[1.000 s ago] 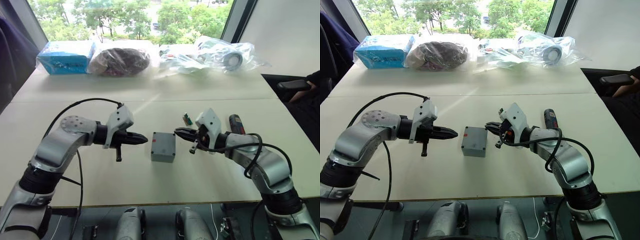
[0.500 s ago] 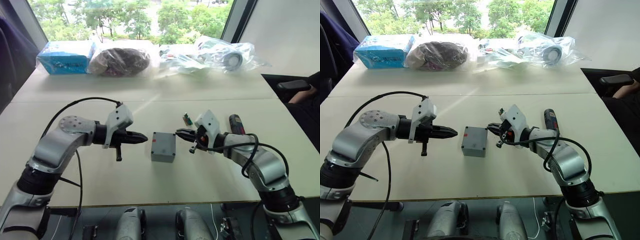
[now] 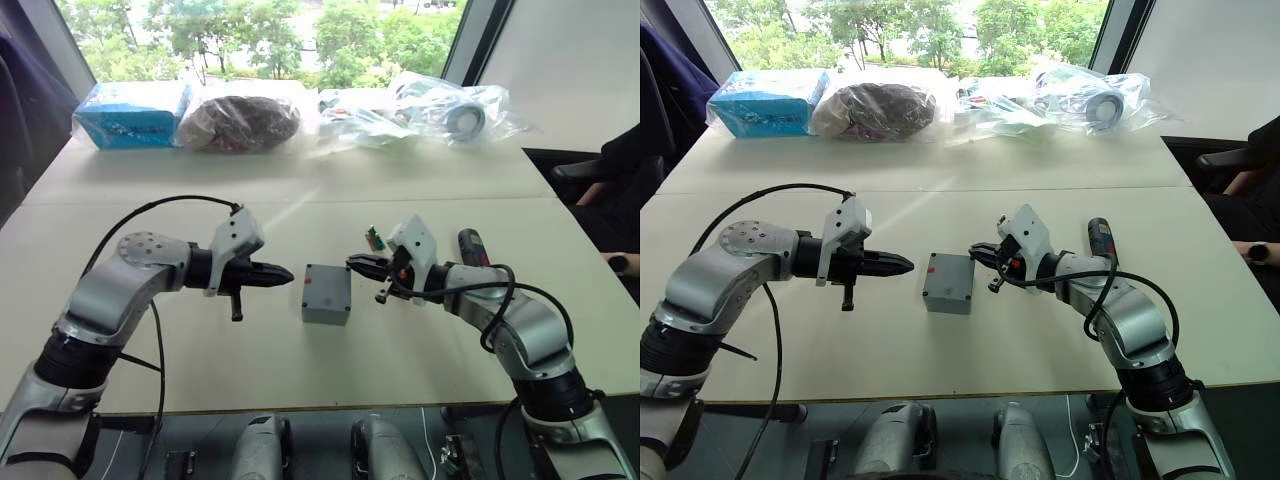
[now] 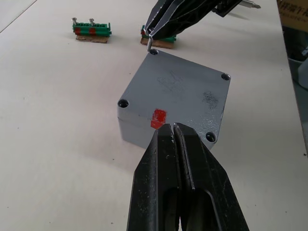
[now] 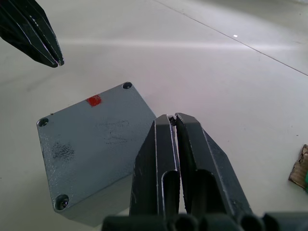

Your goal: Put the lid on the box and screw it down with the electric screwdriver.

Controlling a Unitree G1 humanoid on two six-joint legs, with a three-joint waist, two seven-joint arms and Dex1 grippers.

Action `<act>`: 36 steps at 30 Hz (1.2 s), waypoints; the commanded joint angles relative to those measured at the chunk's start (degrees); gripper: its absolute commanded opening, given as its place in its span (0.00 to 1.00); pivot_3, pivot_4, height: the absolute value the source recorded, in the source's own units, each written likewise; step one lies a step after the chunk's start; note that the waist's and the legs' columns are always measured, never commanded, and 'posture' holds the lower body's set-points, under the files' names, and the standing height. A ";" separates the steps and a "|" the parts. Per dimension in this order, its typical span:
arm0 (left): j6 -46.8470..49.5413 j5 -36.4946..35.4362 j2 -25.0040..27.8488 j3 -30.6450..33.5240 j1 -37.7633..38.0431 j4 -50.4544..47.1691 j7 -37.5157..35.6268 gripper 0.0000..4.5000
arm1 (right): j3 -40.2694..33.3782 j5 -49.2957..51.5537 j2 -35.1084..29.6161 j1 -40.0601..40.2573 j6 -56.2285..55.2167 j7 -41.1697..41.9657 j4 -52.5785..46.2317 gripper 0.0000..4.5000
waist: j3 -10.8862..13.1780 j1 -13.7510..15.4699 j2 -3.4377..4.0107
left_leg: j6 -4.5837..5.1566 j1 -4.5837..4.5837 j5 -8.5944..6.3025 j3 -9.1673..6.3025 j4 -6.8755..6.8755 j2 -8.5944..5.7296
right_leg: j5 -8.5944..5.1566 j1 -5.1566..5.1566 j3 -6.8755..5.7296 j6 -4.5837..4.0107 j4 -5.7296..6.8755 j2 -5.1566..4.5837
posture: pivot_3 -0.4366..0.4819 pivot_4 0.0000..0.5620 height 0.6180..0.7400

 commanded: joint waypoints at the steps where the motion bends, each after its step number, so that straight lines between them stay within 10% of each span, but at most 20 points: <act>1: -0.40 -0.41 0.48 1.09 -0.04 -1.45 0.07 0.00 | -1.11 0.40 -0.57 0.07 -0.07 0.18 -2.17 0.02 | 0.00 0.00 0.00 | 0.00 0.00 0.00 0.00 0.00 0.00 | 0.00 0.00 0.00 0.00 0.00 0.00 | 0.48 0.27 1.00; 36: -0.35 -0.40 0.42 0.64 -0.15 -1.45 0.22 0.00 | -1.01 0.54 -0.78 1.38 1.72 0.37 -3.10 0.02 | 0.00 -0.02 0.00 | 0.00 0.00 0.00 0.00 0.00 0.00 | -0.03 0.00 0.00 -0.06 0.00 0.00 | 0.48 0.27 1.00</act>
